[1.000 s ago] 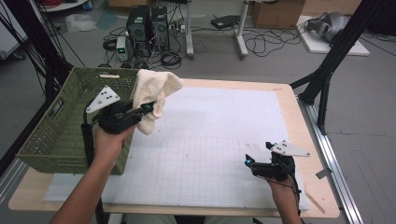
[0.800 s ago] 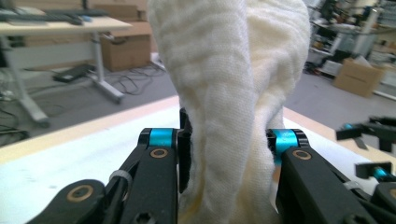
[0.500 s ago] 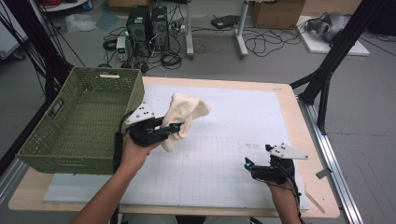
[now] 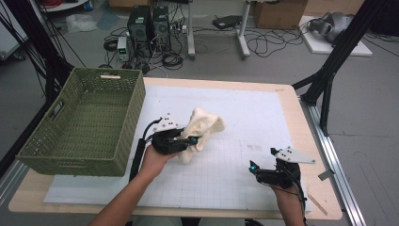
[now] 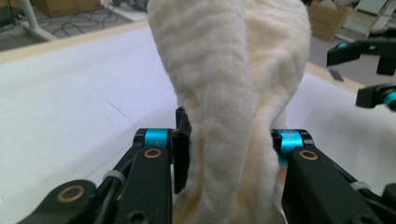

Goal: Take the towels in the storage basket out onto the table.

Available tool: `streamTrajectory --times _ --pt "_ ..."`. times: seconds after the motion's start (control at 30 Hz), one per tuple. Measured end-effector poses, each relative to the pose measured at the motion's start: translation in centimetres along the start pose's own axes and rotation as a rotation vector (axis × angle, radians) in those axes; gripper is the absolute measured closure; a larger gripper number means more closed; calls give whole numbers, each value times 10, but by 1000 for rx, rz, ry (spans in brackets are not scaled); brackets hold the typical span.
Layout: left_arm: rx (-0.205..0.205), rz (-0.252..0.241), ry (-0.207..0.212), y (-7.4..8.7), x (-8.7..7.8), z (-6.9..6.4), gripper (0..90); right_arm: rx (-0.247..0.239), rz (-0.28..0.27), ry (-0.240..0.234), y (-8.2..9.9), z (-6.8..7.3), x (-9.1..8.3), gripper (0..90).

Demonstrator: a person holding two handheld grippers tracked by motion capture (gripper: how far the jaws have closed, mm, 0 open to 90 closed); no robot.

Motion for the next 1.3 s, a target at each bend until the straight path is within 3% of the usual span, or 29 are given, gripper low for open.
streamTrajectory --times 0.13,0.23,0.3,0.4,0.57,0.8,0.9,1.07,1.3 --pt "-10 59 -23 13 11 7 634 2 6 -5 3 -2 2 74" --pt "-37 85 -52 19 16 13 466 6 5 -4 4 -6 4 74" --pt "-44 67 -91 16 15 18 336 14 7 -10 4 -7 7 74" --pt "-70 9 -118 7 4 26 272 8 13 -20 3 -5 11 74" --pt "-94 -42 -123 -4 -18 33 271 0 13 -25 1 -2 11 74" --pt "-86 -95 -126 -15 -46 35 269 -1 15 -28 0 1 13 74" --pt "-69 -103 -136 -10 -53 35 269 1 15 -28 0 0 14 74" --pt "-80 -111 -144 0 -59 39 269 8 14 -31 -2 0 17 74" --pt "-94 -147 -164 -3 -66 42 213 -4 2 -23 -7 -2 21 74"
Point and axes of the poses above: each handheld gripper's, and its own axes: x roughly forward along the jaws, y roughly out of its underside, z roughly to its left, the point moved 8 cm from there along x, roughly forward along the jaws, and after that the axes turned 11 degrees about -x, right-handed, at the moved point
